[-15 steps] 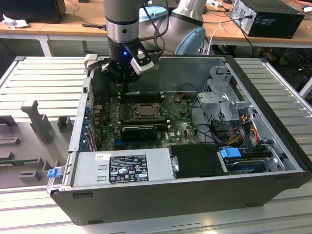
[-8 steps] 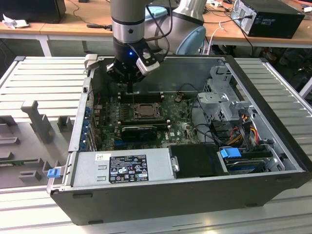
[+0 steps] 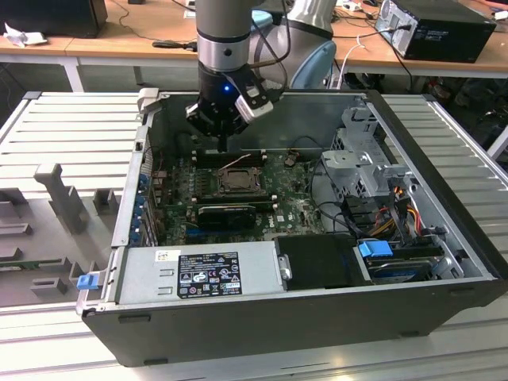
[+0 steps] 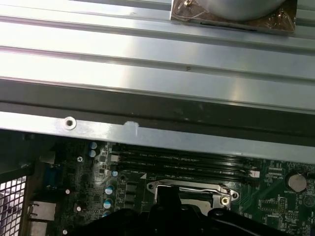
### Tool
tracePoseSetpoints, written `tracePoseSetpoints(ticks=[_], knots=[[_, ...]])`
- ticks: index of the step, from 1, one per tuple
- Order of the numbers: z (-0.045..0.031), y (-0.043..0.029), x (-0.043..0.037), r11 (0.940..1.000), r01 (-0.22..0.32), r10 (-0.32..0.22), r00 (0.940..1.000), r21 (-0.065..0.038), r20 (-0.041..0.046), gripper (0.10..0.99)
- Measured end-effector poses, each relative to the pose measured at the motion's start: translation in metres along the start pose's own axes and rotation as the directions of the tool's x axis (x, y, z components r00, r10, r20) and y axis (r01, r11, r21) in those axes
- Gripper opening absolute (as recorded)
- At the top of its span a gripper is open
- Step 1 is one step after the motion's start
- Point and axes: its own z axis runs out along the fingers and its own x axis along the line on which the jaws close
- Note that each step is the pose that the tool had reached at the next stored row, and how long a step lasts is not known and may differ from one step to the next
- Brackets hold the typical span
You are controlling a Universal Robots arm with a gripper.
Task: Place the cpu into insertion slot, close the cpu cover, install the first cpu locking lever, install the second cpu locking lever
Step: 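Install the first cpu locking lever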
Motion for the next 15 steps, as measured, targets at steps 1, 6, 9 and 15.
tracePoseSetpoints(ticks=[1,6,9,15], knots=[[0.0002,-0.0003,-0.0024,1.0,0.0,0.0,1.0,0.0,0.0,0.106],[0.0012,-0.0018,-0.0161,1.0,0.0,0.0,1.0,0.0,-0.0001,0.106],[0.0013,-0.002,-0.0176,1.0,0.0,0.0,1.0,-0.007,0.0008,0.106],[0.0103,-0.0032,-0.0221,0.9962,0.0,0.0,1.0,-0.087,0.0087,0.106]])
